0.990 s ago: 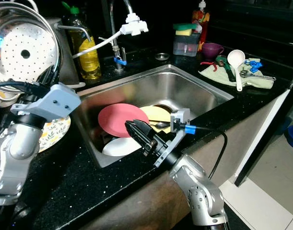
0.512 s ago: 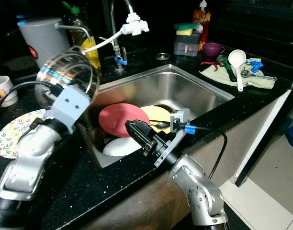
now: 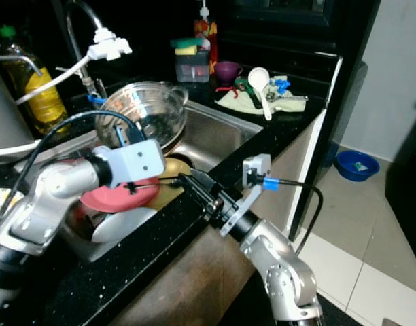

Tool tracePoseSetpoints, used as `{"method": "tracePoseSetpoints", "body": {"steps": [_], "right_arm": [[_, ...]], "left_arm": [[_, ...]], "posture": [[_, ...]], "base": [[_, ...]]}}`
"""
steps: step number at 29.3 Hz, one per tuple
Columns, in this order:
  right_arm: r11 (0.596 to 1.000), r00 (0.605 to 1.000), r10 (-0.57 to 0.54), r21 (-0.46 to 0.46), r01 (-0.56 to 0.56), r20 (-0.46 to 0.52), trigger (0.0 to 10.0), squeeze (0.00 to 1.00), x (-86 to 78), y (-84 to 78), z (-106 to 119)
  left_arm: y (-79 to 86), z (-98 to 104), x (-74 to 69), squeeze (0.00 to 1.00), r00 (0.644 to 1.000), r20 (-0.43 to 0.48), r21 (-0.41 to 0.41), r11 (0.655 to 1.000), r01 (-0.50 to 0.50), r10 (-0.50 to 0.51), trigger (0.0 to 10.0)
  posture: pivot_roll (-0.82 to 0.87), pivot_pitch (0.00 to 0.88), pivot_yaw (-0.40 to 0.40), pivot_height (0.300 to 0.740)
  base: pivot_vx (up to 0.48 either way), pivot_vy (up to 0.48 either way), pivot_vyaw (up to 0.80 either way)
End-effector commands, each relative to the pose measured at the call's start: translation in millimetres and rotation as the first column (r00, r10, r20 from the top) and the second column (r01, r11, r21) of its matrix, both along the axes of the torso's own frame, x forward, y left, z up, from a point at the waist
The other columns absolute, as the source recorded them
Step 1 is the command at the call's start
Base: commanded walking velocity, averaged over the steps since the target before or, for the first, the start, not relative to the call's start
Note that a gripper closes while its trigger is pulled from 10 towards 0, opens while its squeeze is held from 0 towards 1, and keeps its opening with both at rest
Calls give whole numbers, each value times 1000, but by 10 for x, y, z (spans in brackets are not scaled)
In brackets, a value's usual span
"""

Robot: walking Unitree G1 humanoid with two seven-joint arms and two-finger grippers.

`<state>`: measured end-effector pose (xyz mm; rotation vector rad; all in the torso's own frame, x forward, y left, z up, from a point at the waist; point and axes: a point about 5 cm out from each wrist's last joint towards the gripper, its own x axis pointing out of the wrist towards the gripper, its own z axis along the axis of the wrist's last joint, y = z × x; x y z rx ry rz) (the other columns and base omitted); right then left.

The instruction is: Kitchen organization

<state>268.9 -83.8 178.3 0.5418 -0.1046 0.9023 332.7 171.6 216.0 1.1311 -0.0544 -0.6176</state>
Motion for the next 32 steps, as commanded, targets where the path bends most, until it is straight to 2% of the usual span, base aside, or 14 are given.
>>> {"method": "tracePoseSetpoints", "body": {"steps": [1, 2, 8, 9, 10, 12, 13, 15, 18, 24, 25, 30, 31, 32], "right_arm": [[1000, 1000, 0, 8, 0, -5, 10000, 0, 1, 7, 4], [1000, 1000, -2, 10, 2, -5, 10000, 0, -1, 7, 9], [1000, 1000, -4, 11, 4, -6, 10000, 0, -8, 5, 13], [1000, 1000, -5, 10, 5, -6, 10000, 0, -13, 2, 14], [1000, 1000, -5, 10, 5, -6, 10000, 0, -13, 2, 14], [1000, 1000, -6, 10, 6, -6, 10000, 0, -16, -2, 15], [1000, 1000, -6, 10, 6, -6, 10000, 0, -16, -2, 15], [1000, 1000, -7, 10, 7, -7, 10000, 0, -19, -5, 16], [1000, 1000, -7, 8, 7, -8, 10000, 0, -19, -3, 16], [1000, 1000, -5, 7, 5, -9, 10000, 0, -18, -2, 18], [1000, 1000, -4, 7, 4, -9, 10000, 0, -16, 0, 18], [1000, 1000, -2, 6, 2, -8, 10000, 0, -13, 2, 18], [1000, 1000, -1, 8, 1, -7, 10000, 0, -13, 3, 19], [1000, 1000, -1, 12, 1, -4, 10000, 0, -13, 0, 25]], "left_arm": [[110, -60, 76, 0, 998, -22, 85, 995, -53, 55, 10000], [224, -171, 157, 0, 991, -54, 86, 989, -119, 124, 10000], [240, -299, 192, 0, 981, -125, 20, 989, -144, 145, 10000], [207, -418, 192, 0, 967, -219, -32, 990, -138, 128, 10000], [207, -418, 192, 0, 967, -219, -32, 990, -138, 128, 10000], [133, -522, 171, 0, 948, -312, -99, 990, -103, 67, 10000], [133, -522, 171, 0, 948, -312, -99, 990, -103, 67, 10000], [48, -591, 163, 0, 931, -366, -162, 985, -58, -5, 10000], [-23, -755, 64, 0, 864, -495, -173, 985, 10, -95, 10000], [47, -891, 36, 4, 822, -567, -122, 992, -28, -47, 10000], [72, -903, 37, 1000, 819, -572, -137, 989, -49, -39, 10000], [72, -861, 52, 1000, 833, -551, -169, 984, -53, -49, 10000], [71, -829, 65, 1000, 847, -529, -173, 983, -56, -45, 10000], [74, -711, 108, 1000, 889, -457, -198, 978, -71, -27, 10000]], "posture": [[-12, 0, 19, 740], [-13, 0, 20, 740], [-18, 0, 21, 740], [-21, 0, 20, 740], [-21, 0, 20, 740], [-20, 0, 20, 740], [-20, 0, 20, 740], [-20, 0, 19, 740], [-20, 0, 15, 740], [-19, 0, 13, 740], [-18, 0, 12, 740], [-13, 0, 9, 740], [-13, 0, 9, 740], [-11, 0, 7, 740]], "base": [[0, 0, 0], [0, 0, 0], [0, 0, 0], [0, 0, 0], [0, 0, 0], [0, 0, 0], [0, 0, 0], [0, 0, 0], [0, 0, 0], [0, 0, 0], [0, 0, 0], [0, 0, 0], [0, 0, 0], [0, 0, 0]]}}
